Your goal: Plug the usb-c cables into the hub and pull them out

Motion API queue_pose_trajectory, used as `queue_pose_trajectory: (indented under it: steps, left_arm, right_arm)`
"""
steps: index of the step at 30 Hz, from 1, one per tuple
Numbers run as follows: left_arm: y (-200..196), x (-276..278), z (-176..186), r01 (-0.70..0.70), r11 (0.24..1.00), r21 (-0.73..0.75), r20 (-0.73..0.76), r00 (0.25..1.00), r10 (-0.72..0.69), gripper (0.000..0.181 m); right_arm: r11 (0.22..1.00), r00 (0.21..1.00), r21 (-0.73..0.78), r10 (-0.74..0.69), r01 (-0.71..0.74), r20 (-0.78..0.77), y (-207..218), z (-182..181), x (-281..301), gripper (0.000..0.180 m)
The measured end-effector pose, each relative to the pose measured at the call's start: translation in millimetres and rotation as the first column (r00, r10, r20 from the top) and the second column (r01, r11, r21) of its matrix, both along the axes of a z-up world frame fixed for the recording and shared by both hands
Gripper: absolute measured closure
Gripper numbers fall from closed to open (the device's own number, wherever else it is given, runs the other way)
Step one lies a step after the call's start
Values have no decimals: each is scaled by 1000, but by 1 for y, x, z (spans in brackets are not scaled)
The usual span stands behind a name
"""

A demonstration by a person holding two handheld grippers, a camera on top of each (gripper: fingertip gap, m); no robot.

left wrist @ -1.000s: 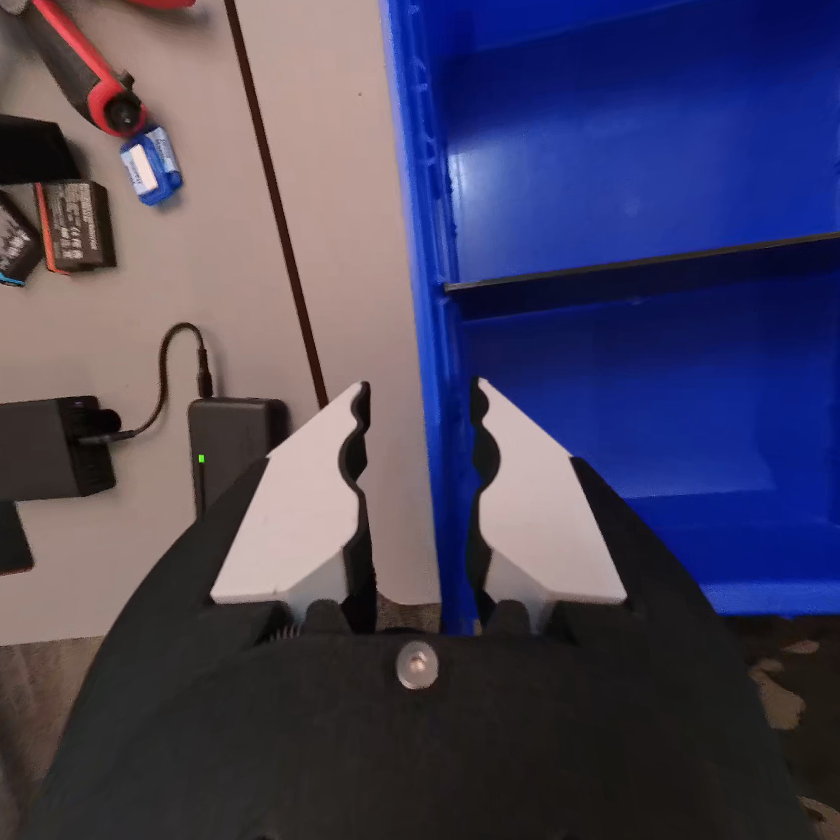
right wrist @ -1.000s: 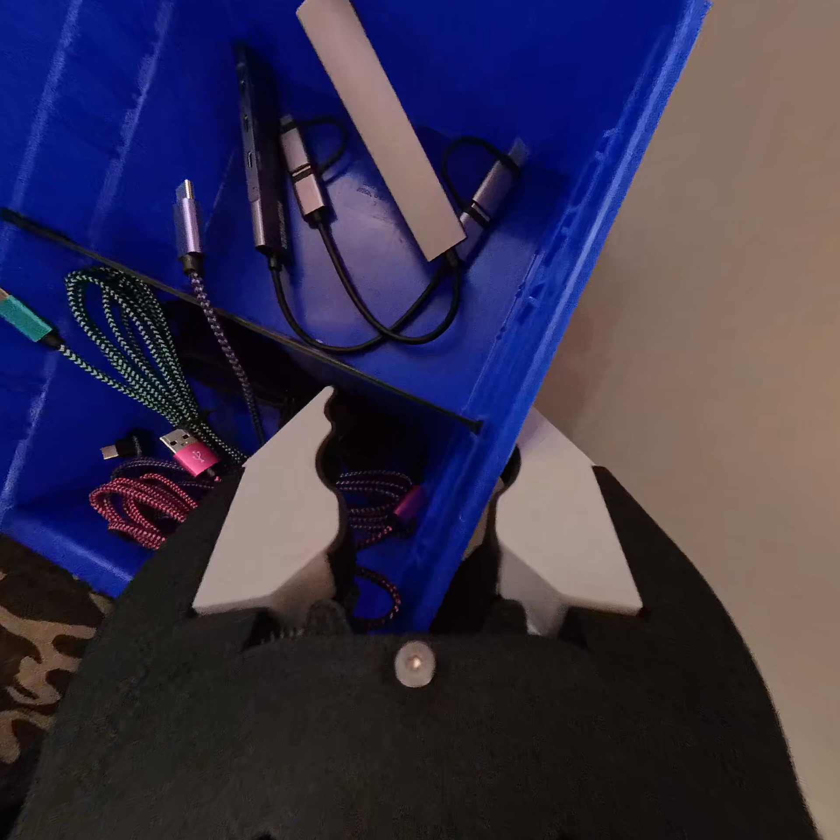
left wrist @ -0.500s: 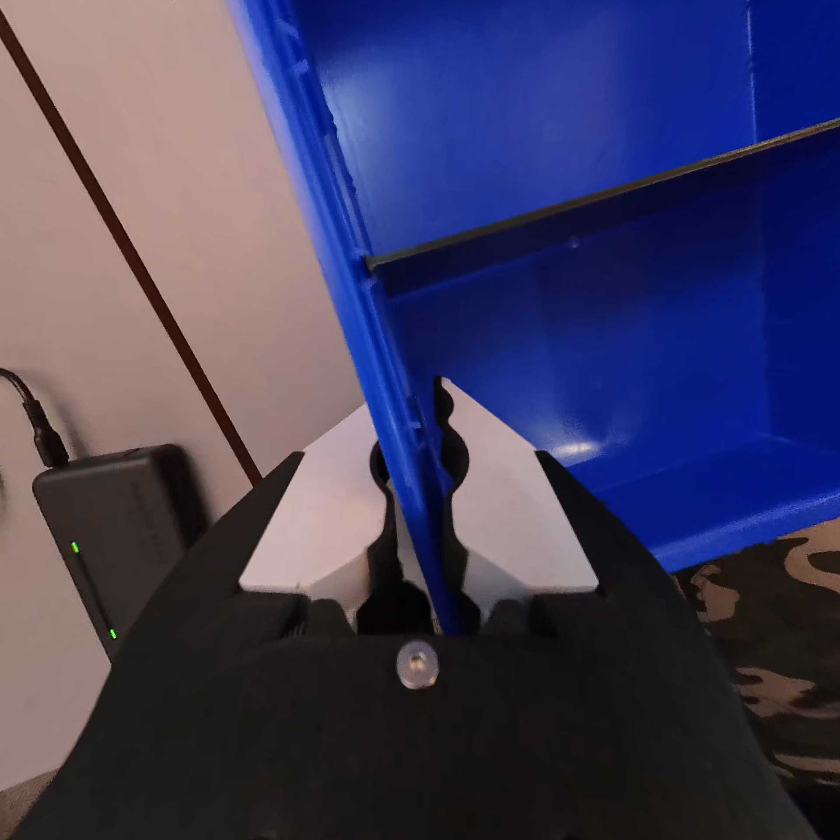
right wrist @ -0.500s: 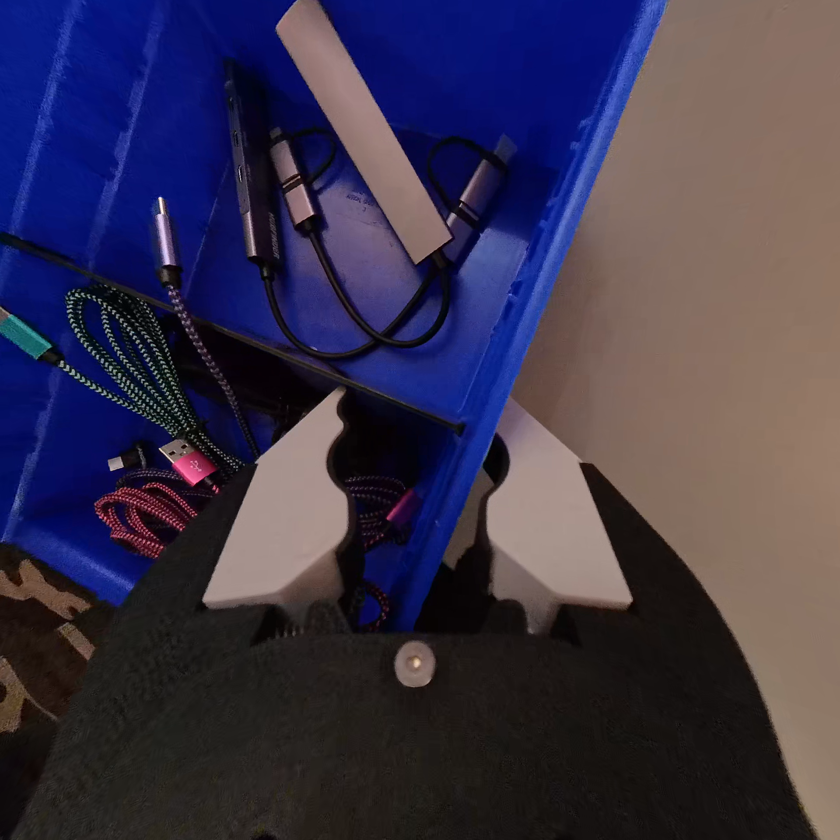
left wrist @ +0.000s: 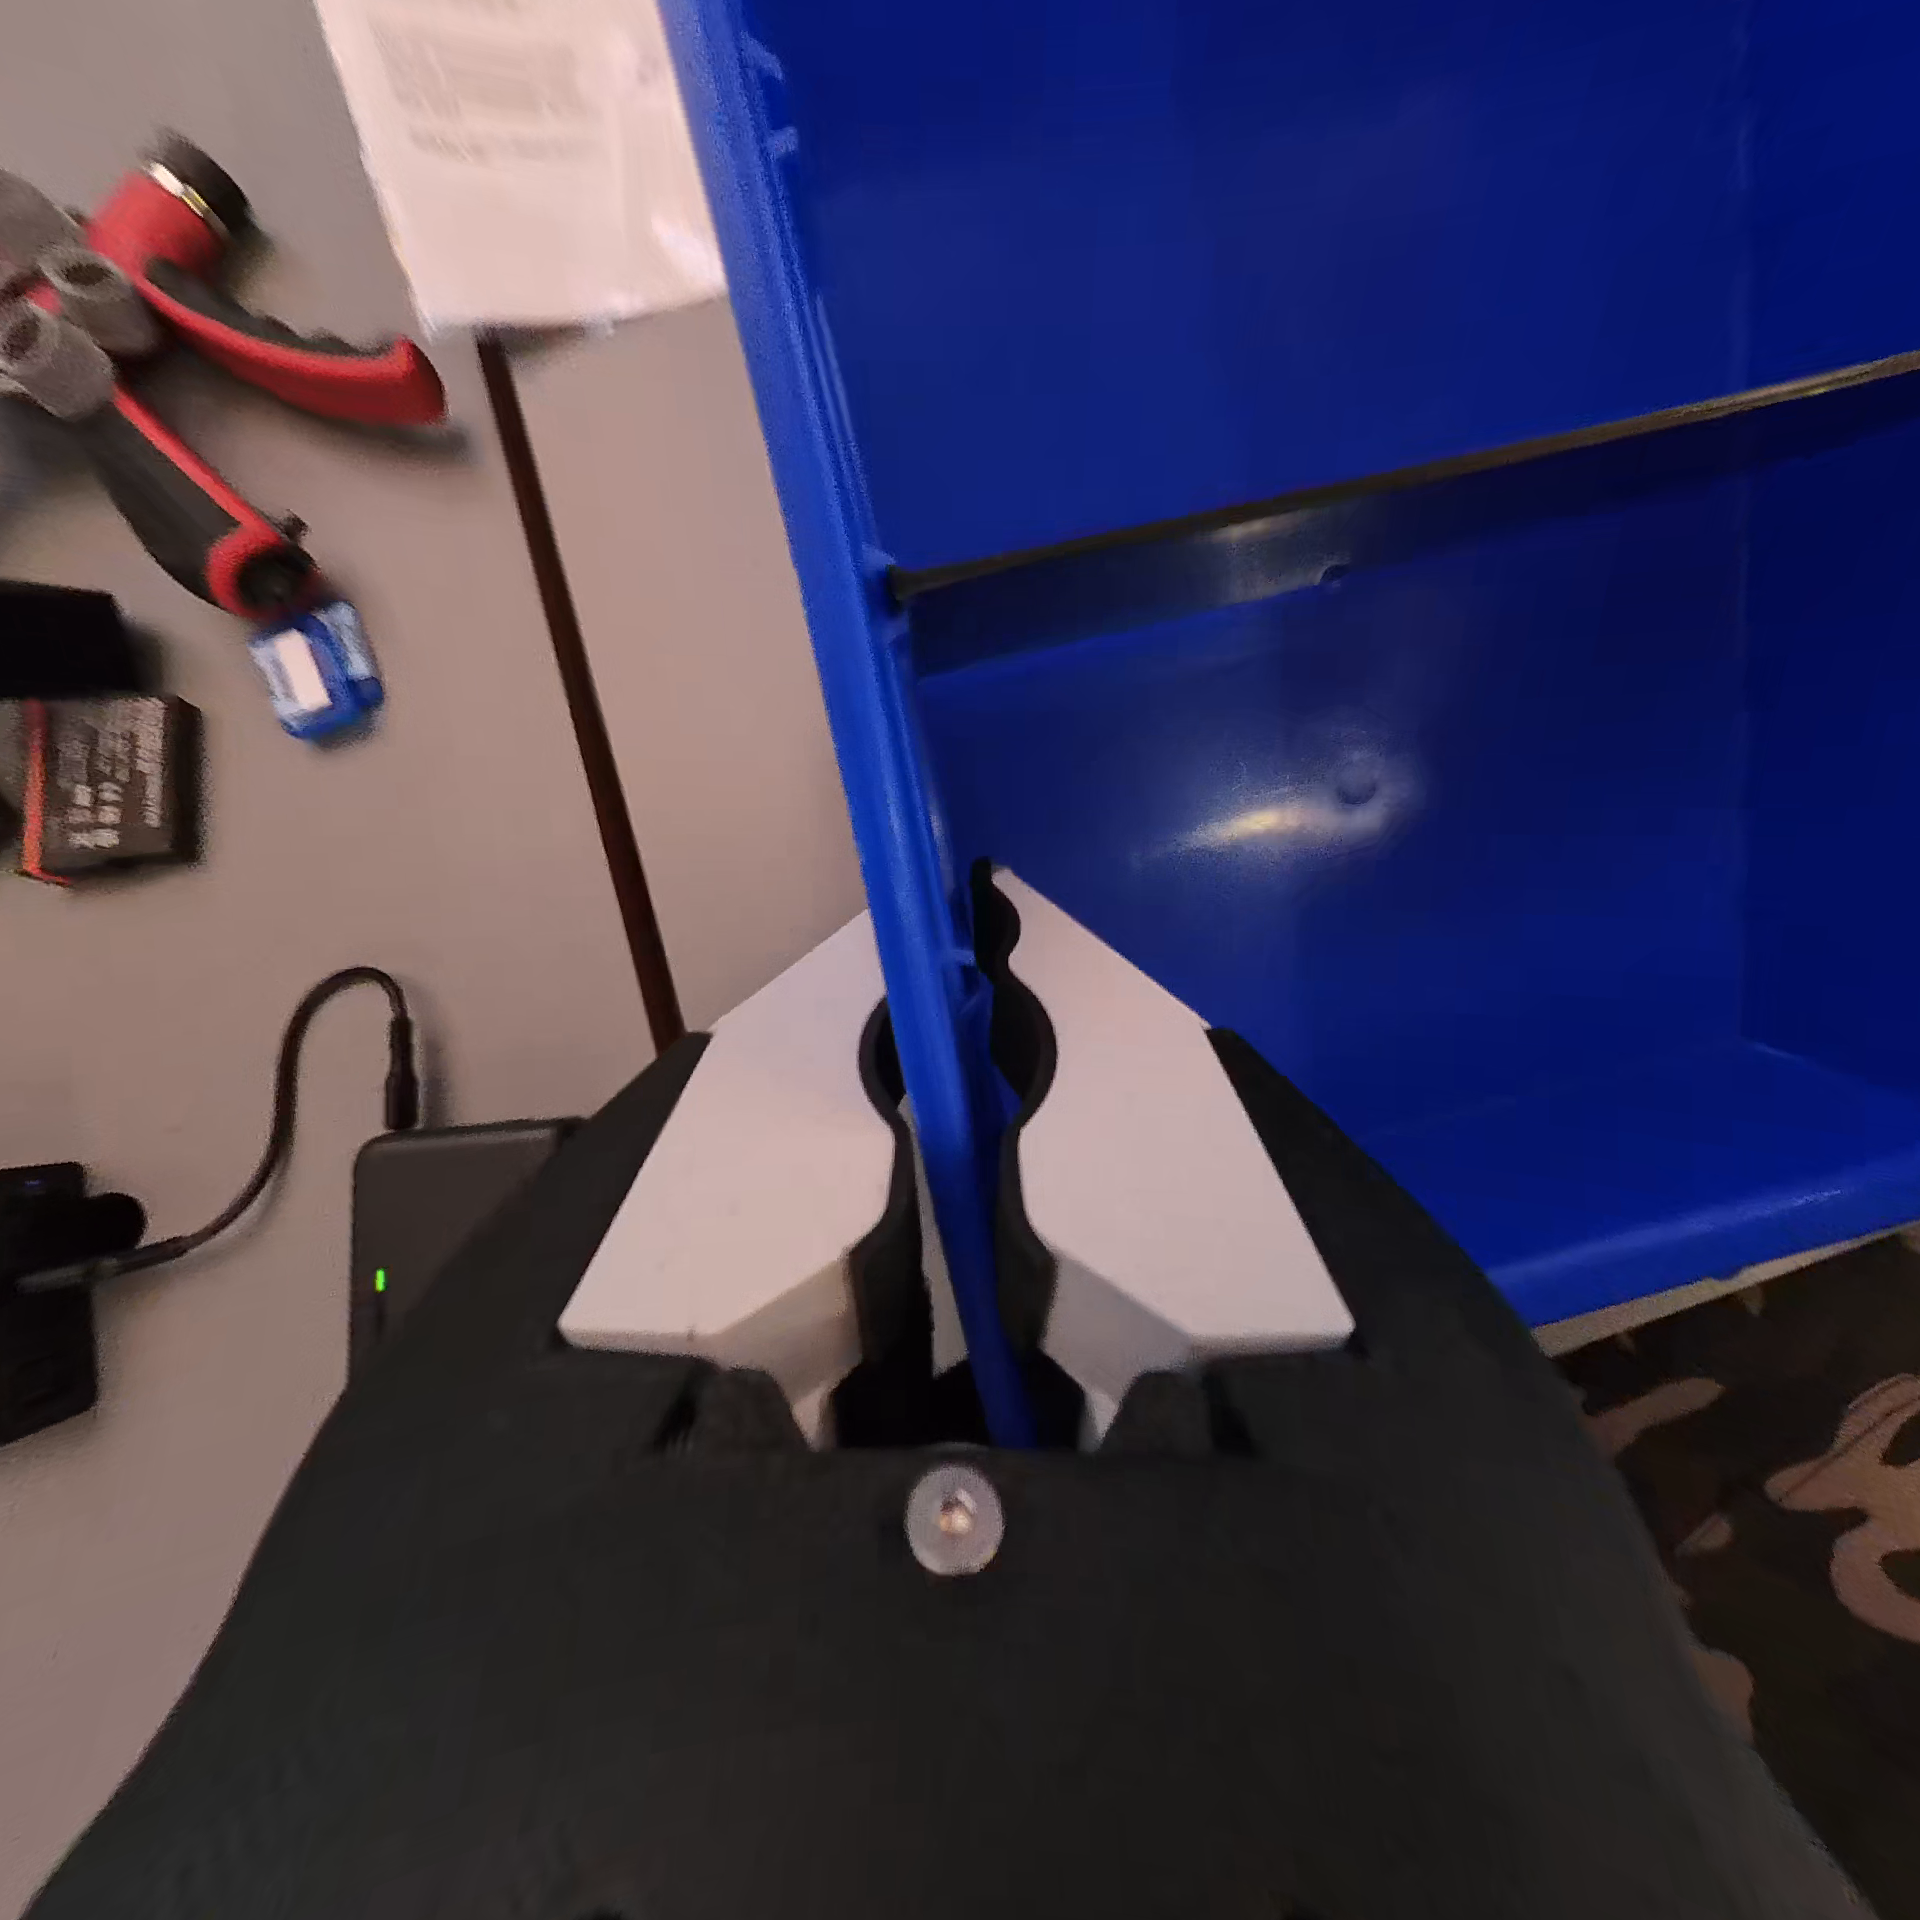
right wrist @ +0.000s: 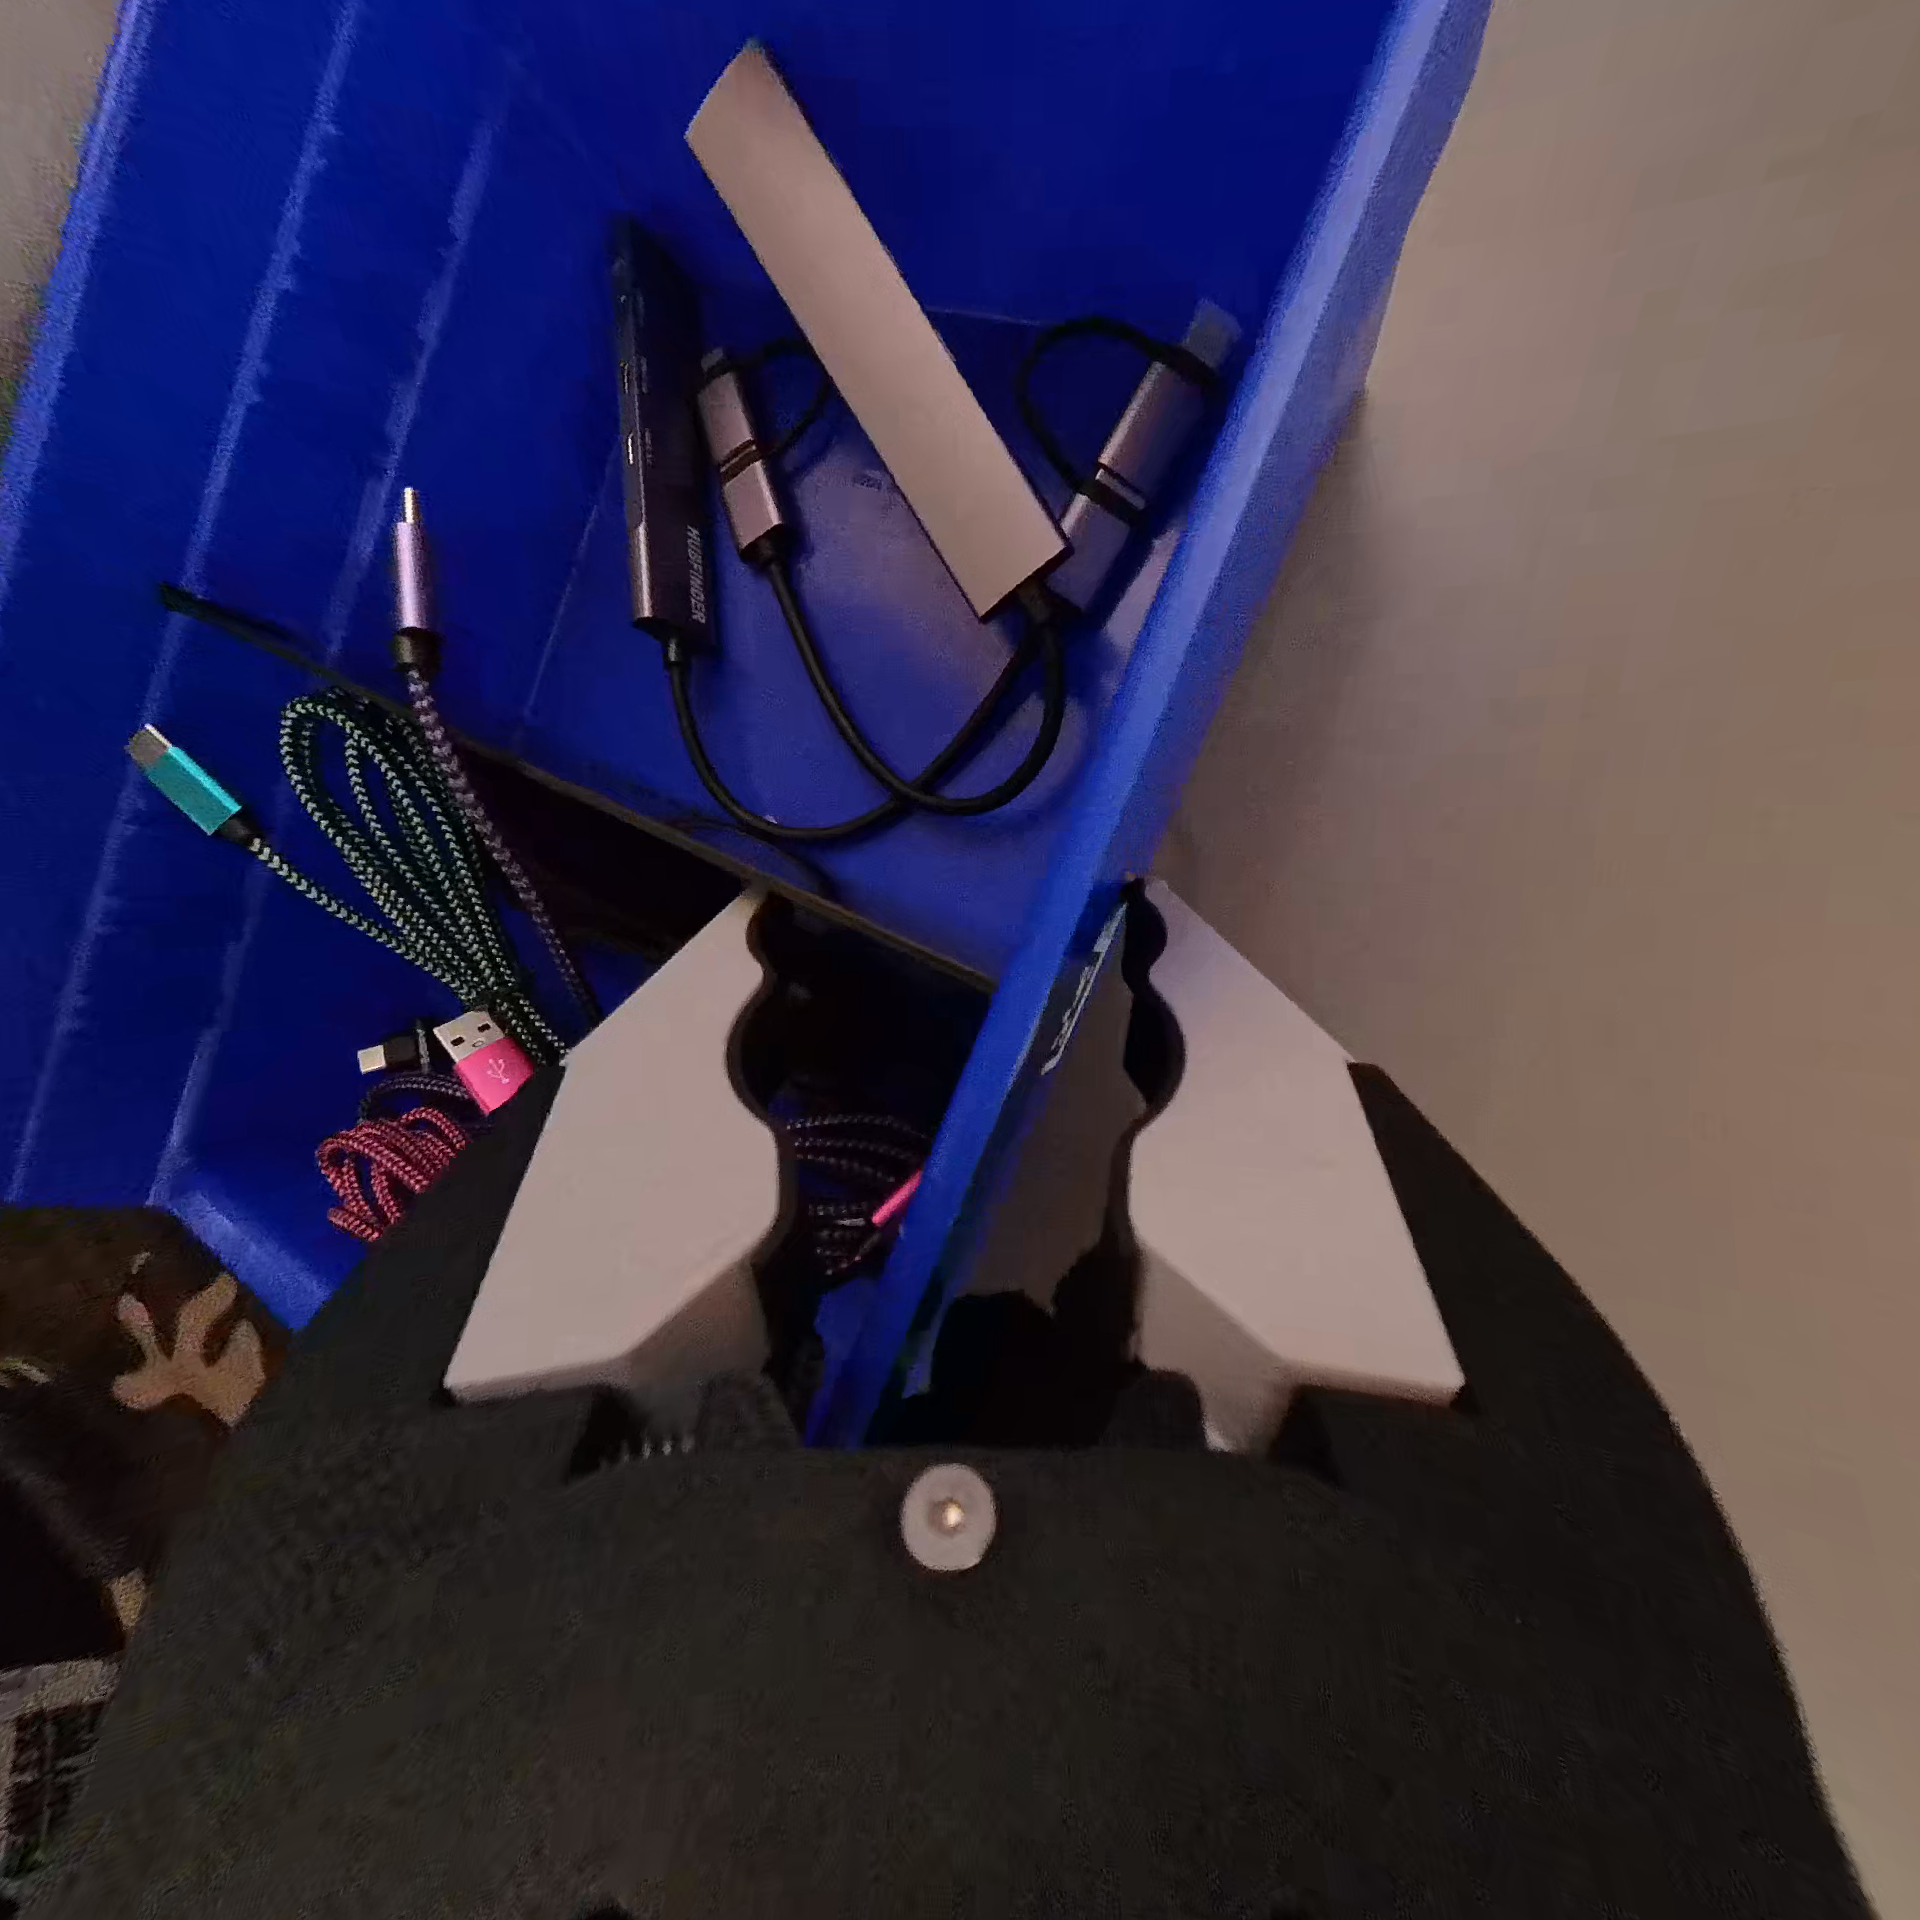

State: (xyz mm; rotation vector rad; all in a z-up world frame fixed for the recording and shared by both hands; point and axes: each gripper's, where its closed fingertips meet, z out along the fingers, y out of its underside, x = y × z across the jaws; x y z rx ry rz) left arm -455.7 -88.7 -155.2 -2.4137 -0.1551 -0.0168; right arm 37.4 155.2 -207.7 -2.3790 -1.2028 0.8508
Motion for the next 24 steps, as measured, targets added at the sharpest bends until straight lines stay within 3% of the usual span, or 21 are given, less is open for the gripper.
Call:
queue_pose_trajectory:
  steps: [3,12,15,19,24]
  left_arm:
    - [0,-2,32,-15,996,89,1,1000,15,178]
    - [-12,4,107,-50,979,199,-45,997,60,178]
    - [-14,11,128,-42,968,247,-35,998,53,178]
    - [-15,21,150,-20,950,312,-21,999,28,178]
    - [-11,40,166,10,940,340,-22,1000,-2,178]
  right_arm:
    - [1000,999,-29,1,-2,-39,-20,1,-40,112]
    - [979,953,-204,-65,4,-295,-99,19,-175,77]
    - [959,906,-281,-148,34,-396,-120,30,-214,70]
    - [919,808,-392,-202,-38,-554,-156,48,-269,40]
    - [953,727,-303,-187,-30,-661,-147,79,-274,45]
